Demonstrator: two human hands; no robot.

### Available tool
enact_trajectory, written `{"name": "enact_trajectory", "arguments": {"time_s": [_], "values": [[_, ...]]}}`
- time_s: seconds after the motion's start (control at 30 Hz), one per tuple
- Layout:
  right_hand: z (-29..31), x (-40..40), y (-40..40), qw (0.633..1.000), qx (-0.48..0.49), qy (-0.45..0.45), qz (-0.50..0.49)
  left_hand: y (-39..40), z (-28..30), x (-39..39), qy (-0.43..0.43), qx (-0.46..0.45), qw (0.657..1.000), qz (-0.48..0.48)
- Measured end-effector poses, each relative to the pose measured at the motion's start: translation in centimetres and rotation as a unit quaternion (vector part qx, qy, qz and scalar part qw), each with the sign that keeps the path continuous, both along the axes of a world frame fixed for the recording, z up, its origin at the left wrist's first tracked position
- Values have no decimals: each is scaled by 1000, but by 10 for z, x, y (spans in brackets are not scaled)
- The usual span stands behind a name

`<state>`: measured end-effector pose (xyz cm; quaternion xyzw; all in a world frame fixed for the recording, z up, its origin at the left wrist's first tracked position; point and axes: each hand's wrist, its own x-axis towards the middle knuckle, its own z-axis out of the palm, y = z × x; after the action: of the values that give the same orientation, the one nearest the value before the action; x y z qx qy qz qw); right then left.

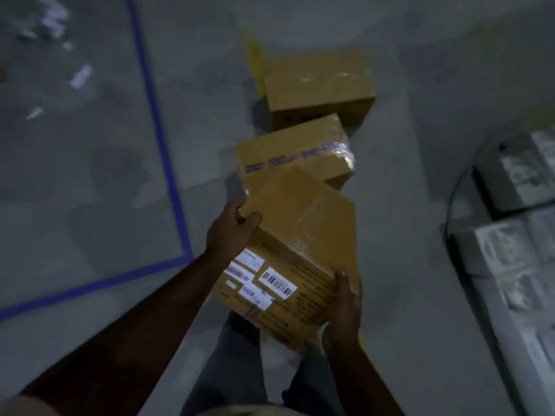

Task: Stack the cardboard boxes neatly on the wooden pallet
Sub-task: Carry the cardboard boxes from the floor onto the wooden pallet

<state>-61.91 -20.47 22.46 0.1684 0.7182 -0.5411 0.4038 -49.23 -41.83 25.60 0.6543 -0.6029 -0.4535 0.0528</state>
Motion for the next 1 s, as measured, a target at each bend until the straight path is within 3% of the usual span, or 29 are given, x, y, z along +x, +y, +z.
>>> {"name": "enact_trajectory", "arguments": {"time_s": [0.2,0.4,0.6,0.8,1.0], "values": [[35,40,10,967,-47,51,243,105,66,115,9,-84,970,226],[93,119,46,907,-68,51,412,238,127,229,41,-141,903,404],[123,230,95,759,-92,97,637,395,143,350,102,-158,806,561],[131,382,188,612,-103,135,773,566,135,459,132,-189,668,707],[133,555,298,411,-90,180,889,757,117,562,154,-195,529,812]]}}
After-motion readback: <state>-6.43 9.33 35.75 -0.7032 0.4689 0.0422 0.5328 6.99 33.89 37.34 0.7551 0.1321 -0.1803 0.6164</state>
